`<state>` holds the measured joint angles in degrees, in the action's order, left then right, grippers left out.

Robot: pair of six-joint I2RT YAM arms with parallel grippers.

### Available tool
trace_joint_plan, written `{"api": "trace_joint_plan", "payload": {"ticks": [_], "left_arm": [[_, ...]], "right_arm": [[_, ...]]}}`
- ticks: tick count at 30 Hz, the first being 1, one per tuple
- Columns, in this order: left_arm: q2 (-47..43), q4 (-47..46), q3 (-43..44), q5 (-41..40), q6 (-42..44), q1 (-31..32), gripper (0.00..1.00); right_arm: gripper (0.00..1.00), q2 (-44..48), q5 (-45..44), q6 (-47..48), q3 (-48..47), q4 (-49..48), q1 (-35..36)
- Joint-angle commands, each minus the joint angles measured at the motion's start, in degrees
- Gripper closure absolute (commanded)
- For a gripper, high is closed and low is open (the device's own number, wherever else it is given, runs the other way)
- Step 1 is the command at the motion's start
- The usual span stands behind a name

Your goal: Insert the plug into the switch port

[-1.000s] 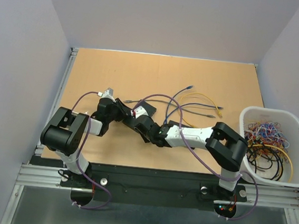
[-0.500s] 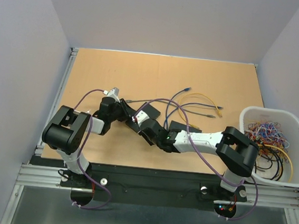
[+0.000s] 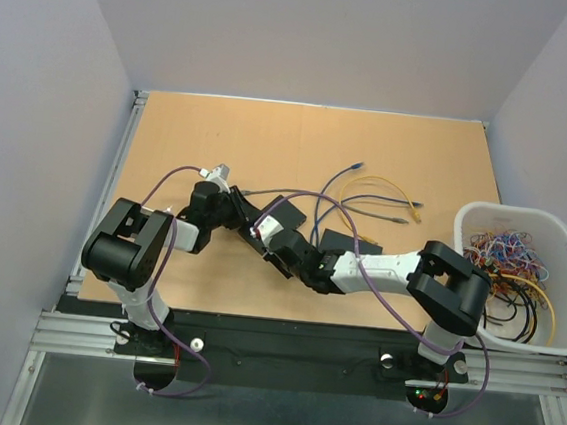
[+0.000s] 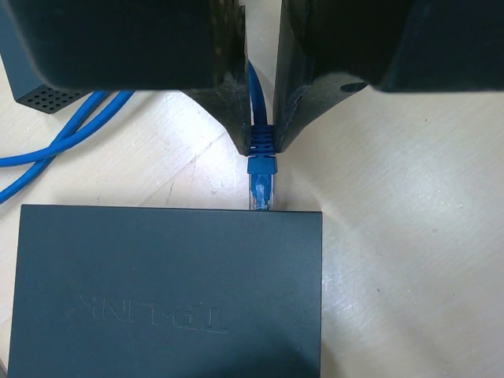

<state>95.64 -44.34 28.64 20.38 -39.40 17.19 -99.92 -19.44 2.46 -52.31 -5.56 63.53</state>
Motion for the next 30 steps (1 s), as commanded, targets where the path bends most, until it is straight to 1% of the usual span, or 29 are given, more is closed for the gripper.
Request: {"api": "trace_joint_plan", "payload": {"ticks": [1,4,8,22,30], "left_arm": [[3.2,12.6,-1.5,1.4,2.7,1.7,0.65],[3.6,12.6,-1.5,1.2,2.8,2.0,0.65],[4.2,12.7,-1.0,1.7,3.3,2.2,0.65],[5.3,13.0,-0.6,1.9,3.6,3.1,0.65],[4.7,12.5,-2.4,0.4,1.5,5.2,0.65]], "right_arm": [[0.99,0.1,0.7,1.8,-0.9,-10.3,0.8],[0.99,-0.4,0.8,2.6,-0.8,-12.0,0.7],[1.00,0.3,3.4,4.1,0.9,-15.4,0.8],[1.00,-6.1,1.7,6.4,-1.9,-16.5,0.8],[0.99,-5.5,-0.1,6.2,-4.8,-15.9,0.7]]}}
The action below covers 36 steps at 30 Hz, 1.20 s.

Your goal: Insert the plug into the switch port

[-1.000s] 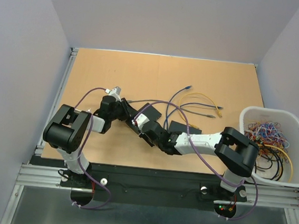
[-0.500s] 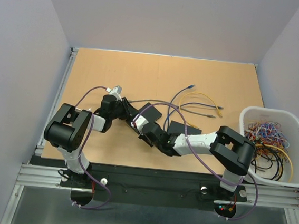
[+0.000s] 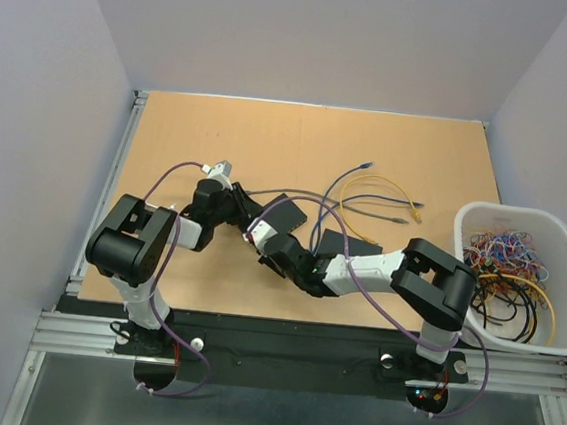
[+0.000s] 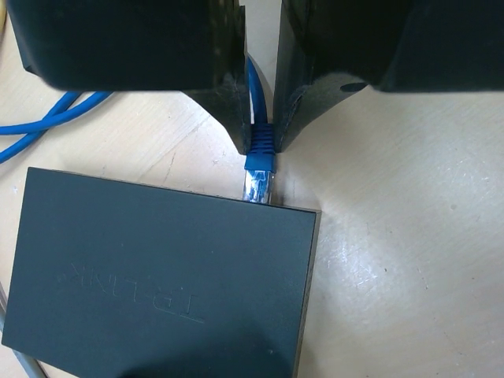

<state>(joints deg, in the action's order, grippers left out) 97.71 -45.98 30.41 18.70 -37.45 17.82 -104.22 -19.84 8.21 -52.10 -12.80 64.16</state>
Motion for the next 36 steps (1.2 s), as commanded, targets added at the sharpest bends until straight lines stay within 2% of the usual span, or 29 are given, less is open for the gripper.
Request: {"api": "trace_joint_plan", "payload": {"ticks": [1,18,25,30,36], "left_arm": [[2.5,13.8,-4.7,2.0,-0.9,5.4,0.65],[2.1,2.4,-17.1,-1.9,-12.1,13.5,0.65],[0.7,0.4,-19.6,-3.3,-15.5,17.9,0.65],[4.8,-4.3,-20.4,-2.3,-16.9,19.1,0.65],[4.1,-5.3,-20.4,-1.3,-17.0,19.2,0.65]], "right_arm": [[0.99,-1.2,0.0,0.4,-5.5,-8.5,0.1],[1.00,-7.0,-1.3,-0.6,-16.3,-5.8,-0.5],[1.00,-8.6,1.4,-0.8,-20.8,-4.9,-1.2],[0.99,-8.7,6.1,0.1,-19.9,-7.1,-1.3],[1.00,-7.3,4.6,-0.9,-14.8,-7.8,-1.2]]}}
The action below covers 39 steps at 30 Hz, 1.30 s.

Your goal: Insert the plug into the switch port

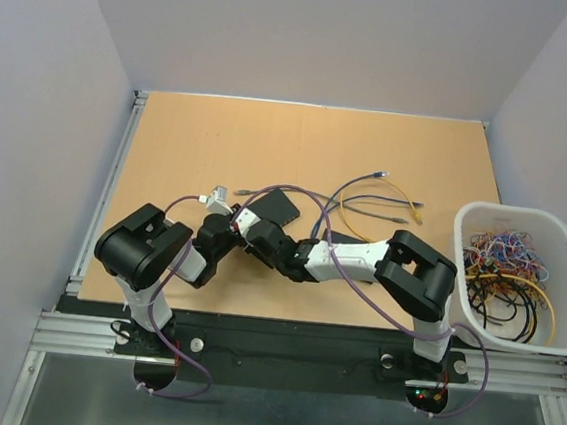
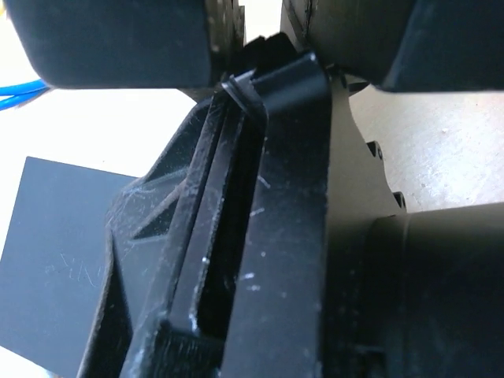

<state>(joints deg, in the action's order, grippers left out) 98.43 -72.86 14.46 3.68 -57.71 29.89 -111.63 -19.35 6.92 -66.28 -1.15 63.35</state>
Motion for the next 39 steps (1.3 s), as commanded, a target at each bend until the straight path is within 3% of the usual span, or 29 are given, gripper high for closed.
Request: {"api": "trace_joint_plan", "payload": {"ticks": [1,2,3,4,5,8,15,22,27,32,39], "left_arm": [[2.0,21.8,-4.5,13.7,3.3,7.1,0.65],[1.3,22.9,-4.4,13.9,3.3,7.1,0.65],[0.5,23.6,-3.9,13.8,3.5,7.1,0.65],[-1.1,24.5,-3.6,13.8,3.8,7.1,0.65],[-2.0,26.5,-2.8,13.5,4.0,7.1,0.65],[-5.9,33.0,-0.5,12.8,5.5,6.9,0.65],[-17.6,51.0,12.5,8.9,10.9,4.2,0.64],[-24.6,63.4,23.4,6.3,15.4,-1.9,0.64],[-25.9,64.8,27.1,5.8,17.4,-6.9,0.64],[-23.7,65.1,29.0,5.5,19.7,-11.8,0.64],[-24.1,63.6,27.0,6.1,20.2,-12.8,0.64]], "right_arm": [[0.99,0.5,3.5,-0.4,0.1,-19.2,-0.4],[0.95,0.8,2.8,-0.8,0.7,-18.9,-0.4],[0.77,1.1,1.7,-1.3,2.4,-18.7,-0.4],[0.69,1.7,1.3,-2.2,3.2,-18.5,-0.4],[0.50,2.9,0.7,-2.7,4.2,-18.5,-0.4],[0.36,6.8,0.6,-4.6,7.6,-18.4,-0.4],[0.22,19.7,3.3,-12.8,15.5,-15.9,-0.4],[0.09,29.0,-1.5,-20.4,18.6,-14.7,-1.2],[0.08,23.3,2.5,-27.5,10.8,-6.4,-9.6],[0.08,15.0,7.2,-31.2,6.4,-6.0,-15.9],[0.09,5.9,12.5,-32.4,-0.2,-6.0,-21.1]]}}
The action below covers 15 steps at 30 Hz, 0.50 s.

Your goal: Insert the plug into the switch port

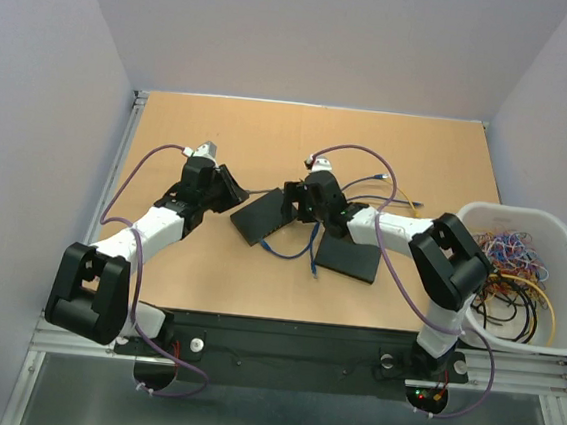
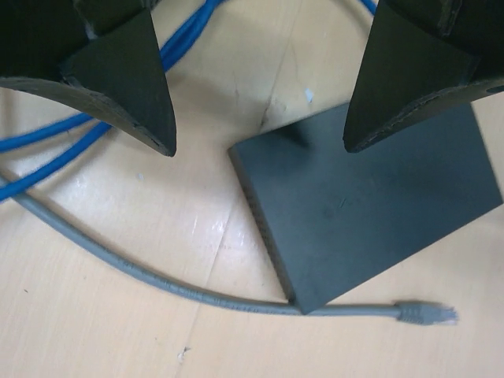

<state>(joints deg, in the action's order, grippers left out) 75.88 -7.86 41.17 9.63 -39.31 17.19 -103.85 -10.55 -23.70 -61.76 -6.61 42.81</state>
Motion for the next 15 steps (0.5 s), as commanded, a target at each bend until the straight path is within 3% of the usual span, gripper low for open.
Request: {"api": "trace_joint_plan", "payload": {"ticks": [1,9,15], "left_arm": [[-1.7,-1.6,0.0,0.0,1.8,-0.1,0.64],[-2.7,-2.1,-2.1,-0.7,2.0,-0.4,0.64],[-4.2,-1.5,-3.1,-2.4,1.5,-1.5,0.64]], "right_arm": [[0.09,-3.9,4.6,-1.4,-5.6,-0.5,-0.5],[0.11,-13.6,10.3,-1.5,-12.7,-0.5,-0.4],[0.15,-15.6,21.5,-2.0,-13.9,-4.0,1.4]]}}
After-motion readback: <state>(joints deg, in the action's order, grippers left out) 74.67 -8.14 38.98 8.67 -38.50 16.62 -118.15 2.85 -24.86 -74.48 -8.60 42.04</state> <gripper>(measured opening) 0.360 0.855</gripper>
